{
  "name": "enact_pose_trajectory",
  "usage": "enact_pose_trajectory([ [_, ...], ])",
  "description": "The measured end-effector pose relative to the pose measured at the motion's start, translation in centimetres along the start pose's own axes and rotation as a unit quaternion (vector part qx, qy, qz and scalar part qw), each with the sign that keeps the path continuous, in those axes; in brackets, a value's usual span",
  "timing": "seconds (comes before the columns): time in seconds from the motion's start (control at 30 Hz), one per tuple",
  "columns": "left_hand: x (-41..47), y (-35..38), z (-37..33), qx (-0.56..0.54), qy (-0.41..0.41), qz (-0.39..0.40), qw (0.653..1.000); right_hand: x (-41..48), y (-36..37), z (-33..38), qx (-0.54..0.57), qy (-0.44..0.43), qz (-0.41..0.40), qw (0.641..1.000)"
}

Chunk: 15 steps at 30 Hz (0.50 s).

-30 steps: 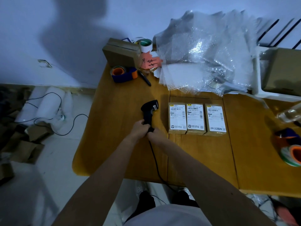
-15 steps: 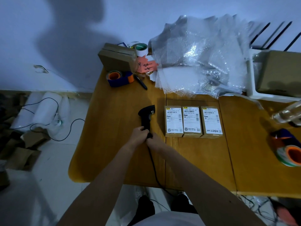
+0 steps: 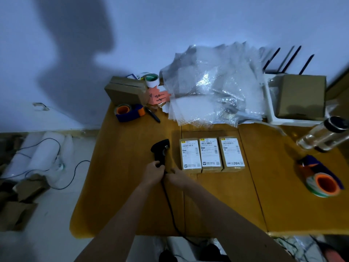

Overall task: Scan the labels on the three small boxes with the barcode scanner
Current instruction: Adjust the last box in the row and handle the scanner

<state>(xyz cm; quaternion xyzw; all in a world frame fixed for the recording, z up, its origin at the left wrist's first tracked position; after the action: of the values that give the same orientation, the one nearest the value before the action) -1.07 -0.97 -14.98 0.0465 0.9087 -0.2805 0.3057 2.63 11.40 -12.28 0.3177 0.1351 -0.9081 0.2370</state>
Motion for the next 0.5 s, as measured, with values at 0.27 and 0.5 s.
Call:
enact_pose_trajectory([
  [0.27,-0.9,1.1,-4.4,0.053,0.044,0.015,0.998,0.3,-3.6,0.5,-0.048,0.005,-0.051,0.998],
  [0.5,-0.8,3.3,-6.8,0.049,0.071,0.042,0.995,-1.1,-9.7,0.8,-0.096,-0.047,-0.14,0.984],
])
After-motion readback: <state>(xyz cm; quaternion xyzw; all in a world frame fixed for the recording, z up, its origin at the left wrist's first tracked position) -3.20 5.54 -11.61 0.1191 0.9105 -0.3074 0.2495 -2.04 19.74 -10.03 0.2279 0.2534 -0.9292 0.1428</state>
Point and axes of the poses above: each hand's wrist, its own x-axis towards the middle knuckle, its own y-axis out of the palm, z = x × y, the point moved 10 cm from there along x, towards the middle knuckle, and after that the axes turned 4 degrees about z, right-handed, at the moved point
